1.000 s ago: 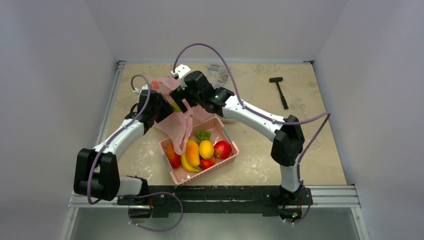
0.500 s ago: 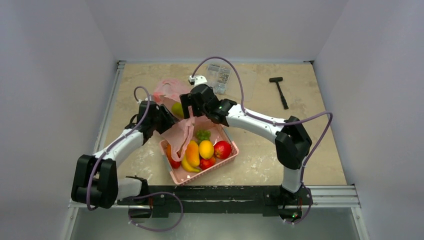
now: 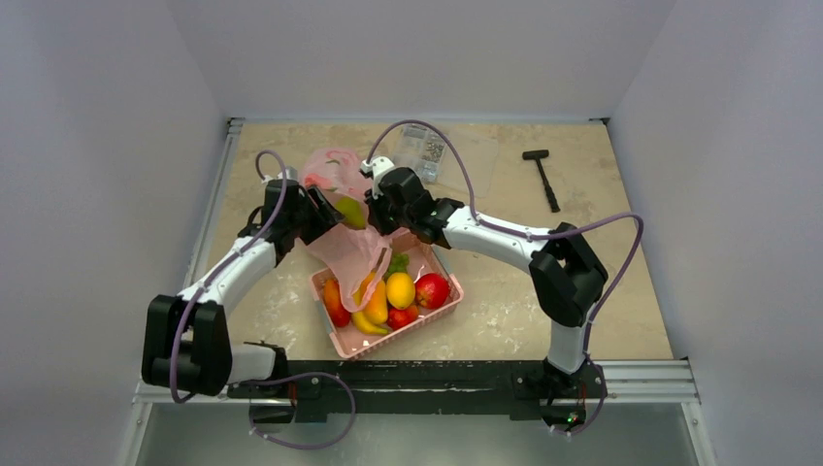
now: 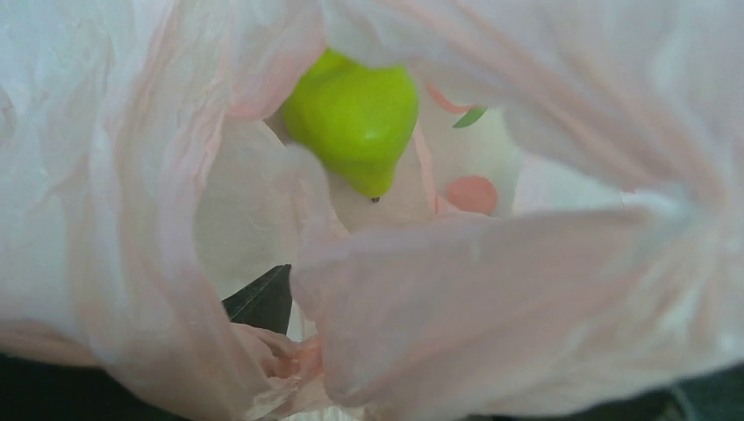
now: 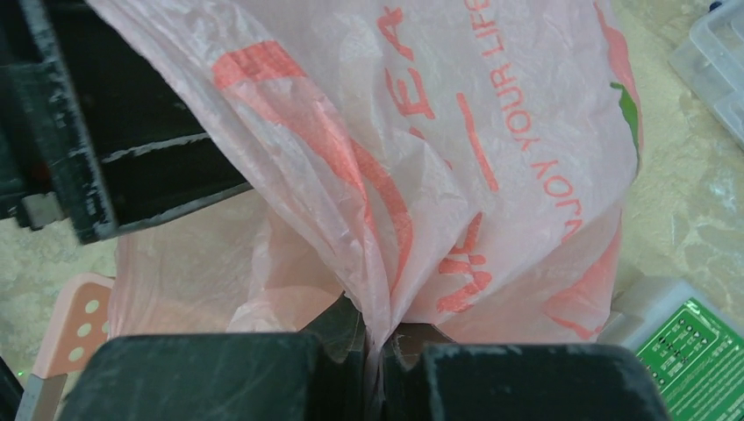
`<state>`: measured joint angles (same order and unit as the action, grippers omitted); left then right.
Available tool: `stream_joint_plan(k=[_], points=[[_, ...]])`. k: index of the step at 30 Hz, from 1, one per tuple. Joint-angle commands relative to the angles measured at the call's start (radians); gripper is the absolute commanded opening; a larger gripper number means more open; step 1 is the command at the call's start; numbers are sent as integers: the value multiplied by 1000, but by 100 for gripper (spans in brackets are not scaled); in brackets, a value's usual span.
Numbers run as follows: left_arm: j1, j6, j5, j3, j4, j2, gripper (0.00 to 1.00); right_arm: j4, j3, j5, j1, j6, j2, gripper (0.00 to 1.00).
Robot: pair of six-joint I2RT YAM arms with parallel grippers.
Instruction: Take the fake fruits out of the plastic bag
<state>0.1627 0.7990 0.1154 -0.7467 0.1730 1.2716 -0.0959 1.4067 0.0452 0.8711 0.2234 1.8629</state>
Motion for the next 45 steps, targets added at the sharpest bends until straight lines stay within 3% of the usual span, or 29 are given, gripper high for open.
stream_joint_plan(k=[1, 6, 11, 17, 22, 29, 33, 35, 39, 43, 45], points=[[-8, -12, 36, -80, -102, 83, 54, 50, 12, -118, -29, -51, -42, 0], [-8, 54, 52, -81, -228, 148, 46, 50, 20, -151, -32, -58, -35, 0], [-3, 91, -12, 20, -356, 59, 40, 38, 25, -158, -35, -72, -33, 0], [-2, 70, -37, 46, -145, -134, 53, 21, 48, -130, -37, -81, -30, 0], [-3, 67, -30, 123, 26, -375, 61, 7, 68, -126, -38, -84, -22, 8], [3, 123, 150, 194, 137, -609, 61, 0, 84, -145, -38, -77, -12, 7], [24, 140, 133, 179, 173, -700, 62, -7, 91, -139, -38, -77, -13, 7], [34, 135, 119, 157, 160, -693, 61, -7, 92, -137, -38, -81, -14, 6], [84, 98, 60, 79, 94, -581, 51, -16, 98, -143, -38, -82, -11, 1], [235, 25, -169, -17, 63, -454, 47, -29, 106, -142, -37, -84, -13, 0], [245, 50, -235, -18, 15, -410, 46, -31, 107, -139, -38, -87, -17, 0]])
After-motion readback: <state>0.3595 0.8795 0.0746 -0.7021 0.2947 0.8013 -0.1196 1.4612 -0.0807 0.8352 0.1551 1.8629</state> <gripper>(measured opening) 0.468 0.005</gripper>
